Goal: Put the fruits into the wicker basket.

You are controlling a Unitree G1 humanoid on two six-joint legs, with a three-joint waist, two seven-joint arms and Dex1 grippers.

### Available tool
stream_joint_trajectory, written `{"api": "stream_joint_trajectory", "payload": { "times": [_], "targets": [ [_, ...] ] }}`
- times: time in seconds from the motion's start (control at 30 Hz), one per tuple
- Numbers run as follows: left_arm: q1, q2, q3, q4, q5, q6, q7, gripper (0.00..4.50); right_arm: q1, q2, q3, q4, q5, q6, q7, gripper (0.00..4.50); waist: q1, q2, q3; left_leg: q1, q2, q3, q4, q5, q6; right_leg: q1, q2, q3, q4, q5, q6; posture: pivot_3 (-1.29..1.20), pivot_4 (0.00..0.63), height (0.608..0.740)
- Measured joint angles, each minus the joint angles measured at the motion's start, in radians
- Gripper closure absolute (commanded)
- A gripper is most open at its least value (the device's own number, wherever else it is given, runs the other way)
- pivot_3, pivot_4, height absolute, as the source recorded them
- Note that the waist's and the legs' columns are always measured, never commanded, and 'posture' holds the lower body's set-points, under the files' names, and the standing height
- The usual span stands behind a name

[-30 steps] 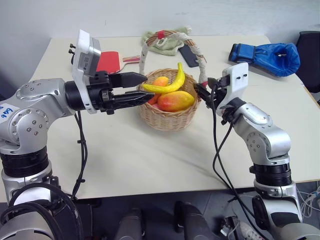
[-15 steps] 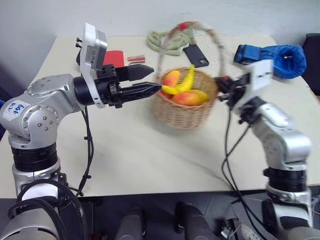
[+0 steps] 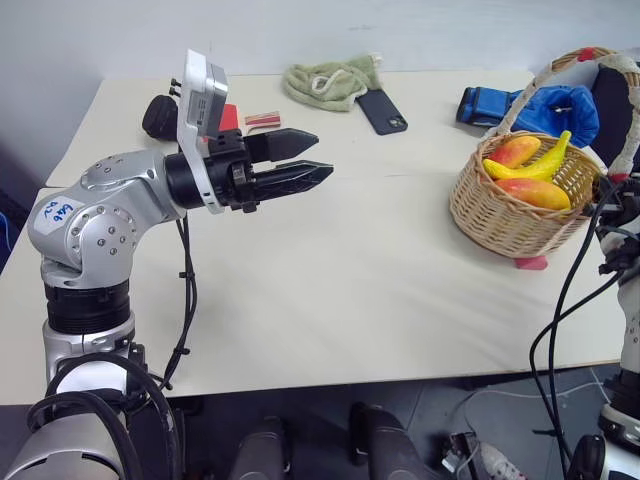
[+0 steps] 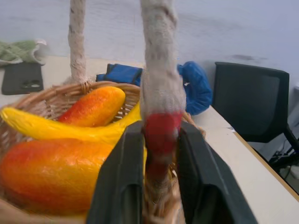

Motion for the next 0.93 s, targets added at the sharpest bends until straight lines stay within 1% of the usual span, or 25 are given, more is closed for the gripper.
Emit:
{"api": "stream_joint_trajectory", "payload": {
  "times": [0.13, 0.23, 0.27, 0.4, 0.5, 0.57, 0.6, 0.67, 0.73, 0.83, 0.93],
  "targets": [
    [-0.001, 0.003, 0.0, 0.014, -0.007, 0.002, -0.021, 1.49, 0.059, 0.006, -0.003, -0.05, 0.037, 0.051, 0.02, 1.33, 0.0, 0.001, 0.0, 0.0, 0.0, 0.0, 0.0, 0.0, 0.0, 0.0, 0.0, 0.001, 0.0, 0.0, 0.0, 0.0, 0.15, 0.74],
    [-0.001, 0.004, -0.002, 0.027, -0.008, 0.003, -0.032, 1.49, 0.125, -0.032, -0.017, -0.136, 0.093, 0.129, 0.062, 0.24, 0.002, 0.001, 0.0, 0.0, 0.0, 0.0, 0.0, 0.0, 0.0, 0.0, 0.0, 0.001, 0.0, 0.0, 0.0, 0.0, 0.15, 0.74],
    [0.0, 0.004, -0.002, 0.029, -0.009, 0.003, -0.035, 1.49, 0.16, -0.056, -0.028, -0.171, 0.118, 0.162, 0.087, 0.05, 0.004, 0.001, 0.0, 0.0, 0.0, 0.0, 0.0, 0.0, 0.0, 0.0, 0.0, 0.001, 0.0, 0.0, 0.0, 0.0, 0.15, 0.74],
    [0.001, 0.008, 0.001, 0.032, -0.012, 0.003, -0.045, 1.49, 0.253, -0.148, -0.09, -0.286, 0.206, 0.258, 0.179, 0.05, 0.008, 0.001, 0.0, 0.0, -0.001, 0.0, 0.0, 0.0, 0.001, 0.001, 0.0, 0.001, -0.001, 0.0, 0.0, 0.0, 0.15, 0.74],
    [0.01, 0.024, 0.004, 0.034, -0.013, 0.002, -0.066, 1.49, 0.346, -0.298, -0.249, -0.326, 0.31, 0.37, 0.327, 0.05, 0.016, 0.003, 0.0, 0.0, -0.001, 0.0, 0.0, -0.001, 0.002, 0.002, 0.0, 0.001, -0.002, 0.0, 0.0, 0.0, 0.15, 0.74],
    [0.017, 0.034, 0.006, 0.036, -0.013, 0.001, -0.074, 1.49, 0.391, -0.367, -0.368, -0.334, 0.367, 0.417, 0.423, 0.05, 0.02, 0.003, 0.0, 0.002, 0.0, -0.001, 0.0, -0.001, 0.003, 0.005, 0.001, -0.001, -0.005, 0.0, 0.0, 0.0, 0.15, 0.74],
    [0.019, 0.037, 0.006, 0.036, -0.013, 0.001, -0.079, 1.49, 0.427, -0.398, -0.422, -0.34, 0.391, 0.435, 0.485, 0.05, 0.021, 0.003, 0.0, 0.004, 0.0, -0.002, 0.0, -0.001, 0.003, 0.009, 0.001, -0.001, -0.01, 0.0, 0.0, 0.0, 0.15, 0.74],
    [0.023, 0.047, 0.008, 0.038, -0.013, 0.0, -0.09, 1.49, 0.491, -0.439, -0.498, -0.334, 0.414, 0.461, 0.597, 0.05, 0.023, 0.003, 0.0, 0.005, 0.001, -0.003, 0.0, -0.002, 0.004, 0.013, 0.002, -0.003, -0.016, 0.0, 0.0, 0.0, 0.15, 0.74],
    [0.029, 0.062, 0.014, 0.038, -0.013, -0.001, -0.104, 1.49, 0.521, -0.481, -0.56, -0.283, 0.409, 0.469, 0.674, 0.05, 0.024, 0.003, 0.0, 0.005, 0.0, -0.002, 0.0, -0.003, 0.004, 0.014, 0.001, -0.002, -0.016, 0.0, 0.0, 0.0, 0.15, 0.74],
    [0.036, 0.081, 0.023, 0.039, -0.014, -0.001, -0.119, 1.49, 0.513, -0.523, -0.625, -0.196, 0.388, 0.467, 0.713, 0.05, 0.024, 0.003, 0.0, 0.005, 0.0, -0.002, 0.0, -0.003, 0.005, 0.014, 0.001, -0.001, -0.016, 0.0, 0.0, 0.0, 0.15, 0.74],
    [0.036, 0.083, 0.026, 0.039, -0.018, -0.001, -0.125, 1.49, 0.499, -0.526, -0.63, -0.129, 0.374, 0.456, 0.725, 0.05, 0.025, 0.003, 0.0, 0.005, -0.001, -0.002, 0.0, -0.003, 0.005, 0.014, 0.001, -0.001, -0.015, 0.0, 0.001, 0.0, 0.15, 0.74]
  ]
}}
